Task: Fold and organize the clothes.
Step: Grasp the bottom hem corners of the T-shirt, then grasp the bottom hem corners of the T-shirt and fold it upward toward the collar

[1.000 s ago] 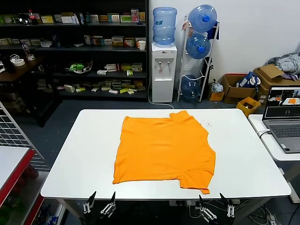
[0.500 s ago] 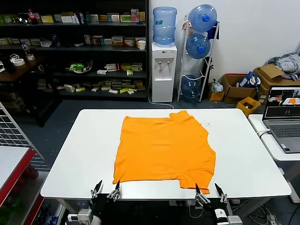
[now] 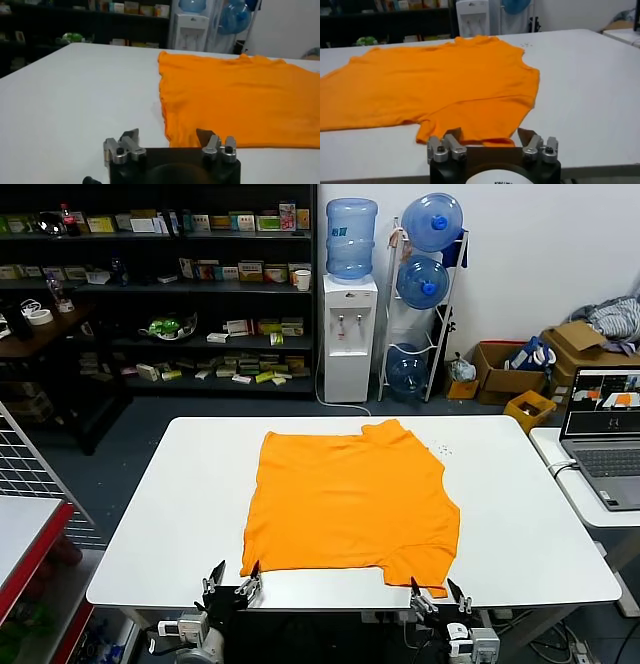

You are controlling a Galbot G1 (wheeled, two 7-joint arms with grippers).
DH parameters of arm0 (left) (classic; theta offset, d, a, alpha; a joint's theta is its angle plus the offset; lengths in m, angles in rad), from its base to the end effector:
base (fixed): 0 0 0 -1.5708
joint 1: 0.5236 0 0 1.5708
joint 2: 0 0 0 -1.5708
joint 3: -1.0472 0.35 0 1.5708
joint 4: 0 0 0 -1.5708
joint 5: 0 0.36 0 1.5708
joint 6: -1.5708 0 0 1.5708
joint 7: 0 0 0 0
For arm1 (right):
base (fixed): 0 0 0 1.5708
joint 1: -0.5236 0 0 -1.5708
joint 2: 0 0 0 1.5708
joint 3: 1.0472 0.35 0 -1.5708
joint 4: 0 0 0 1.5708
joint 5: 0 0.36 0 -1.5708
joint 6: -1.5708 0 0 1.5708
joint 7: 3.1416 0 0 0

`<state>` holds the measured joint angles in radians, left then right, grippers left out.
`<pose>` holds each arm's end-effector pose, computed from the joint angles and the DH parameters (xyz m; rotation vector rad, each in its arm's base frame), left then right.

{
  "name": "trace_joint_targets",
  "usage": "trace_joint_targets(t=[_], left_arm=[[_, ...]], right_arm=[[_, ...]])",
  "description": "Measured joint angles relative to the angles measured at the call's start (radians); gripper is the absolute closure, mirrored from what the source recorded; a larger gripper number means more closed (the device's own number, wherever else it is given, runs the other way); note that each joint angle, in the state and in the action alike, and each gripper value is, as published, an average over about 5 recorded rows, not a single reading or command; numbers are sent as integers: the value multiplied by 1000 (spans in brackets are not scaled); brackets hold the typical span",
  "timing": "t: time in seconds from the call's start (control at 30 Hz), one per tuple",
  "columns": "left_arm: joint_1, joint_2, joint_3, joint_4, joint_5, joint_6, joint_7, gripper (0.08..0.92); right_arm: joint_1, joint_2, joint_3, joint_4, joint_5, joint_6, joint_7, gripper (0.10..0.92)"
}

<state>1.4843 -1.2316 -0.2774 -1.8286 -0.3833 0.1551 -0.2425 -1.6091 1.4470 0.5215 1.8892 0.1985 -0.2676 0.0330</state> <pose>0.1908 0.0059 -0.3891 -0.0956 -2.6954 0.0917 0.1638 -0.0286 -0.3815 0.0130 -2.6237 -0.0986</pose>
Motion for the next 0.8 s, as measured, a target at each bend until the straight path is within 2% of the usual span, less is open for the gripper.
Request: trace_joint_targets(t=[0.47,0.6,0.8], left_arm=[[-10,-1,18,3,-2,19,-8,815],[-8,-1,23,-2,-5,22,-14,896],[8,19,27,-34,-31,37,-33,905]], right_arm=[[-19,-6,-2,25,7,9,1,893],[-34,-13,-6,46,16,21,5,899],[-86,-43,-8,101,31,31,20,899]])
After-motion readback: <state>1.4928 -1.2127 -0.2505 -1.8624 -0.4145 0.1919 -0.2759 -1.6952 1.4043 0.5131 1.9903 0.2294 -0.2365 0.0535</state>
